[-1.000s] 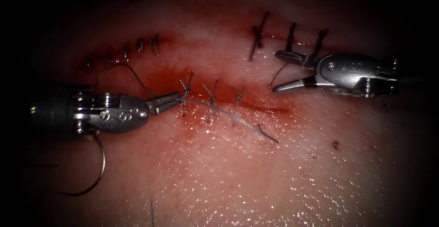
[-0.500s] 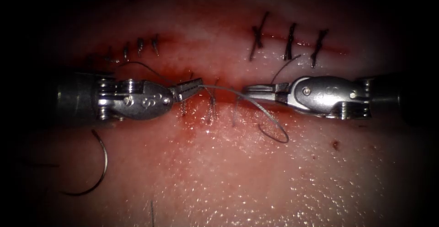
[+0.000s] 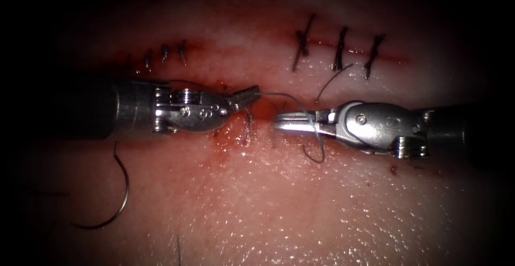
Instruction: Wound Closure
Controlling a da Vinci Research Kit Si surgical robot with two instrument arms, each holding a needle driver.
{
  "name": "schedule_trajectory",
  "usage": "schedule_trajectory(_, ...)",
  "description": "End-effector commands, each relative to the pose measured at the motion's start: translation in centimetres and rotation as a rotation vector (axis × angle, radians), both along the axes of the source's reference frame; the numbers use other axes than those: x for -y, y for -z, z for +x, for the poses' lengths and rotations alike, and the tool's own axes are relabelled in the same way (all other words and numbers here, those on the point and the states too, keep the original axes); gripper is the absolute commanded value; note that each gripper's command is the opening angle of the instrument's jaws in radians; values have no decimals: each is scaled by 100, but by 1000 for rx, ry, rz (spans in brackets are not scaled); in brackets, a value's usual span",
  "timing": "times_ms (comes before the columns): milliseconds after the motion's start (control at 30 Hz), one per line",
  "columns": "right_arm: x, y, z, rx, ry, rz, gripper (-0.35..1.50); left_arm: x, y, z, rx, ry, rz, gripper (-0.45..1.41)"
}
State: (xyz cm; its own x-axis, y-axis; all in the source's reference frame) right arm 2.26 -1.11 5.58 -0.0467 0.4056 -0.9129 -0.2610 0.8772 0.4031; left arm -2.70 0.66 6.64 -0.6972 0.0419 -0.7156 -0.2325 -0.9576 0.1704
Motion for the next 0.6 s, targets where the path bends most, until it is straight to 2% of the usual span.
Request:
schedule_trajectory(33, 5, -6, 8, 15, -52, 7, -35, 8, -6, -7, -1, 3, 4, -45)
schedule_trajectory(200, 5, -6, 22, 115, -188, -32, -35, 33, -4, -17, -4, 6, 1, -45)
schedule_trajectory(333, 3, -7, 34, 194, -182, -48, -35, 42, 8, -25, 1, 7, 7, -45)
schedule_trajectory(400, -1, -10, 34, 205, -183, -52, -35, 45, 12, -26, 2, 7, 9, -45)
schedule_trajectory(467, -9, -17, 28, 271, -162, -44, 17, 53, 20, -27, 4, 2, 13, -45)
schedule_trajectory(500, -10, -23, 26, 349, -132, -23, 49, 58, 26, -25, 5, -6, 19, -45)
schedule_trajectory(533, -10, -23, 26, 349, -132, -23, 49, 58, 26, -25, 5, -6, 19, -45)
schedule_trajectory(600, -10, -32, 25, 443, -97, 3, 98, 60, 31, -22, 5, -13, 18, -45)
